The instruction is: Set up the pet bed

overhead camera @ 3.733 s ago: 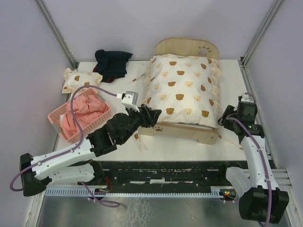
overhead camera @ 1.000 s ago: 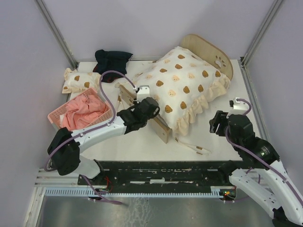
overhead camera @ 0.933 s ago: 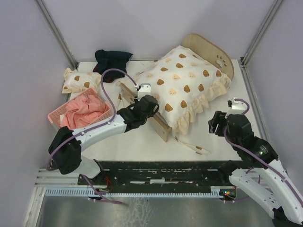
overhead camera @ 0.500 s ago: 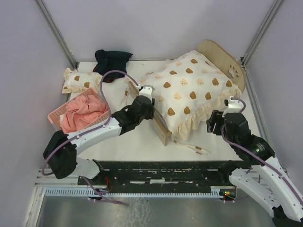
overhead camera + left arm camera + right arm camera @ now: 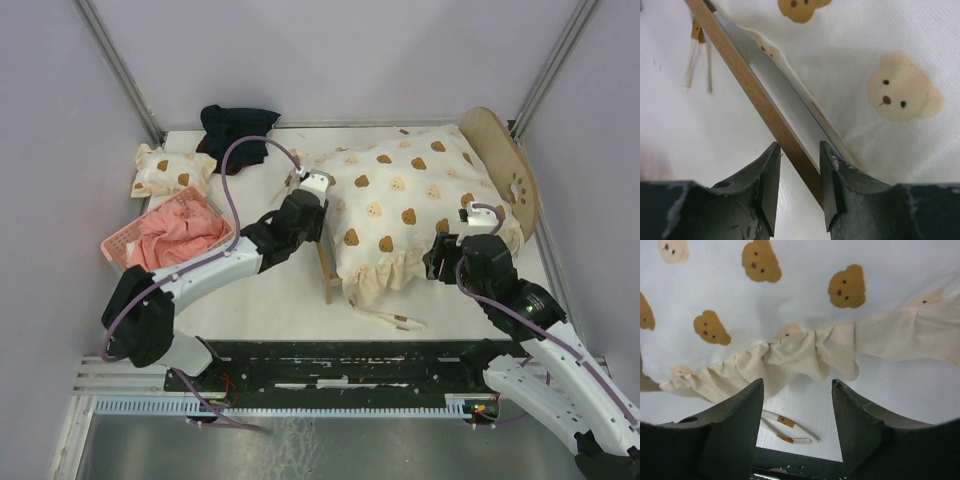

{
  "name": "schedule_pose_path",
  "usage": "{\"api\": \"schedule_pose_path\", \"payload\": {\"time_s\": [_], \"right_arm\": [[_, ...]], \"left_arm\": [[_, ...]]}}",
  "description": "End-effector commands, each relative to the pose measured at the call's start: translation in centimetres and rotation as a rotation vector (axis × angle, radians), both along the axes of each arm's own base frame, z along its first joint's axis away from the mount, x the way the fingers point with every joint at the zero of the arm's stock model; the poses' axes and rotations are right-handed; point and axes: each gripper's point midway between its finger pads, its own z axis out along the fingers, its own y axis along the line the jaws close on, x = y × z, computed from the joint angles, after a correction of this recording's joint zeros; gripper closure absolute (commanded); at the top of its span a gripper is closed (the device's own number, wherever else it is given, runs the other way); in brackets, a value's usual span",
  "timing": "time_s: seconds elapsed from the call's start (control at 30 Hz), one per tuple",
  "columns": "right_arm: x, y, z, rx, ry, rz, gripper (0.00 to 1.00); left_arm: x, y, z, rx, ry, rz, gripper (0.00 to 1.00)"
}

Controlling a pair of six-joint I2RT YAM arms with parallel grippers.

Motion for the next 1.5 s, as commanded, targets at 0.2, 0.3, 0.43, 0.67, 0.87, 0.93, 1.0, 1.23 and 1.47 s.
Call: {"api": "schedule_pose_path", "payload": {"time_s": [0.2, 0.3, 0.43, 0.67, 0.87, 0.93, 1.0, 1.23, 1.47], "right_arm": [[1.8, 3.0, -0.8, 0.037, -0.021, 0.097, 0.34], [2.3, 3.8, -1.1, 0.052, -0.018, 0.111, 0.34], [2.8, 5.4, -1.9, 0.098, -0.003, 0.124, 0.34], [2.7, 9.9, -3.9, 0.127, 0.012, 0.191, 0.35], [1.7, 12.5, -5.6, 0.010, 0.002, 0.238, 0.35], [1.7, 12.9, -6.0, -0.024, -0.003, 0.235, 0.35], [1.6, 13.5, -6.6, -0.059, 0.002, 0.242, 0.35], [2.8, 14.3, -8.3, -0.164, 0.015, 0.198, 0.37], [3.6, 13.9, -5.5, -0.168, -0.033, 0.150, 0.95]], "left_arm": [[7.8, -3.5, 3.9, -0.222, -0.058, 0.131, 0.82], [7.1, -3.3, 5.4, -0.276, -0.074, 0.130, 0.60], [5.8, -1.2, 8.4, -0.325, -0.113, 0.197, 0.45], [1.4, 1.0, 11.7, -0.385, -0.093, 0.143, 0.20], [-4.1, 1.0, 12.4, -0.479, -0.078, -0.058, 0.01], [-6.2, 0.9, 12.1, -0.516, -0.066, -0.137, 0.01], [-8.0, 0.9, 11.1, -0.542, -0.035, -0.184, 0.04], [-11.1, 2.9, 8.2, -0.594, 0.013, -0.174, 0.19], [-13.4, 1.7, 5.8, -0.623, 0.105, -0.258, 0.43]]}}
